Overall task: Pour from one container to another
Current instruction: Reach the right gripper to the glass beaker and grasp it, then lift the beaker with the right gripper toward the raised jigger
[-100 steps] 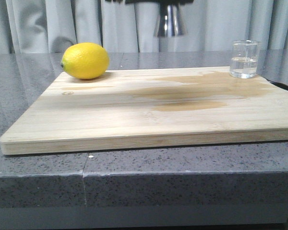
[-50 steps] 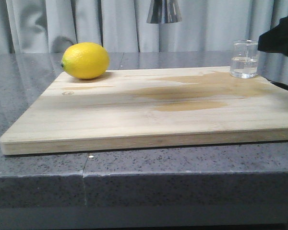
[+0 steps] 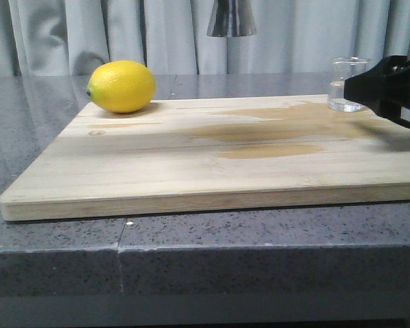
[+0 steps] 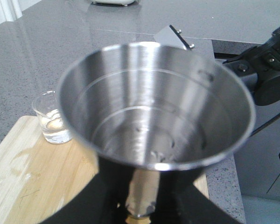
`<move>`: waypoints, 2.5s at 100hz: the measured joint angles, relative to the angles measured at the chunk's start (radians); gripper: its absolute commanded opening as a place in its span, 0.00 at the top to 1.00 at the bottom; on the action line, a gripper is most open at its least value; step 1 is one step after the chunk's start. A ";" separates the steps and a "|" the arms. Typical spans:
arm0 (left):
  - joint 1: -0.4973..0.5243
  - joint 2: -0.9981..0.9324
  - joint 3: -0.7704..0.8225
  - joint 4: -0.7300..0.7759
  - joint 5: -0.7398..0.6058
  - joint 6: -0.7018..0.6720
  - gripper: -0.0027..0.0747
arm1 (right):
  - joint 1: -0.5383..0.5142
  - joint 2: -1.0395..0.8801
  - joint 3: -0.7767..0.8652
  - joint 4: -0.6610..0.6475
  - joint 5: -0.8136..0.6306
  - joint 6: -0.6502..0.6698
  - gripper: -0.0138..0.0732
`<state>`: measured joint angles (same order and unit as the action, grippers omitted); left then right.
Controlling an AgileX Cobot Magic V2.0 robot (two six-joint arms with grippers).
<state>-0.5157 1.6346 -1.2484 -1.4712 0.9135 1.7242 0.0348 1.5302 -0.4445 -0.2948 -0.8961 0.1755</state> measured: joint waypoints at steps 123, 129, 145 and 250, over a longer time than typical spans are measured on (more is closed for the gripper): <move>0.000 0.000 0.000 0.019 0.000 -0.007 0.99 | 0.000 0.232 -0.250 0.006 0.017 -0.009 0.41; 0.000 0.000 0.000 0.019 0.000 -0.007 0.99 | 0.000 0.232 -0.250 0.002 0.019 -0.009 0.48; 0.000 0.000 0.000 0.019 0.000 -0.007 0.99 | 0.000 0.232 -0.250 -0.002 0.019 -0.010 0.59; 0.000 0.146 0.000 -0.062 0.041 0.003 0.99 | 0.077 -0.272 -0.371 -0.452 0.284 -0.011 0.59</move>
<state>-0.5157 1.7810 -1.2484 -1.5329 0.9545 1.7269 0.1119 1.2587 -0.8158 -0.7466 -0.6120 0.1644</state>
